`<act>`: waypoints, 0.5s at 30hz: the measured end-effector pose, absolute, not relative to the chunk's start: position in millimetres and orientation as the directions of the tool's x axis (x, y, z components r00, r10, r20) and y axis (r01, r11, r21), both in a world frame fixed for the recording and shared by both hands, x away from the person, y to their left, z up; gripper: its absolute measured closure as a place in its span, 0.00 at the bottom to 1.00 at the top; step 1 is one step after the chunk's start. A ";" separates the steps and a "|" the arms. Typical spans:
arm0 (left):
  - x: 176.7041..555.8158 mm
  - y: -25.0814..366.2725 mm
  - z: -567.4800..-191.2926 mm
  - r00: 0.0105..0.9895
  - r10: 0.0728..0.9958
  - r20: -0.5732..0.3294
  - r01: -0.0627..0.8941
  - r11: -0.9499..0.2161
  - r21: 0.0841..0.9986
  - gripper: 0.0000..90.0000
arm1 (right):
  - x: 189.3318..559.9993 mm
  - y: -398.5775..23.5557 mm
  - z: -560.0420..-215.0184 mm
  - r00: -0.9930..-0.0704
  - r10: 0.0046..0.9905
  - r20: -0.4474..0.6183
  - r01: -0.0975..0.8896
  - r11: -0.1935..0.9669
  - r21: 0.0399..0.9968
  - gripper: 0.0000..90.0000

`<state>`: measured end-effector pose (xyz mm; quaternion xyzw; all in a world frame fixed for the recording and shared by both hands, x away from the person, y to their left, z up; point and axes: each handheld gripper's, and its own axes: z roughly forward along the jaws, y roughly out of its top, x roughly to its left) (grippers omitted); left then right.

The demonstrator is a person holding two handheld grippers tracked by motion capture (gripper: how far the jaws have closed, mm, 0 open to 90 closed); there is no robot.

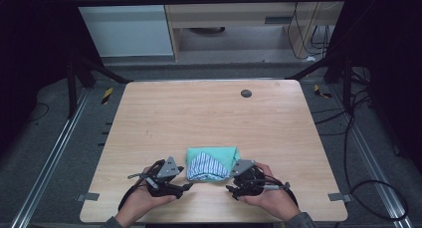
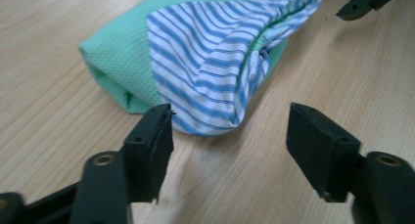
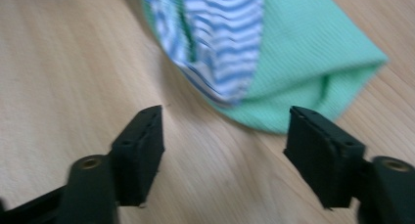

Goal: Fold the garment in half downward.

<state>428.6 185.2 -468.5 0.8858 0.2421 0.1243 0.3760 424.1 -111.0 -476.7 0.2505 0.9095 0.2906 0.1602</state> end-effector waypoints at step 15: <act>472.3 235.3 -477.8 0.696 0.718 -0.011 0.525 -0.498 0.690 0.11 | 460.0 -184.1 -482.7 -0.567 0.818 -0.094 0.574 0.475 0.667 0.09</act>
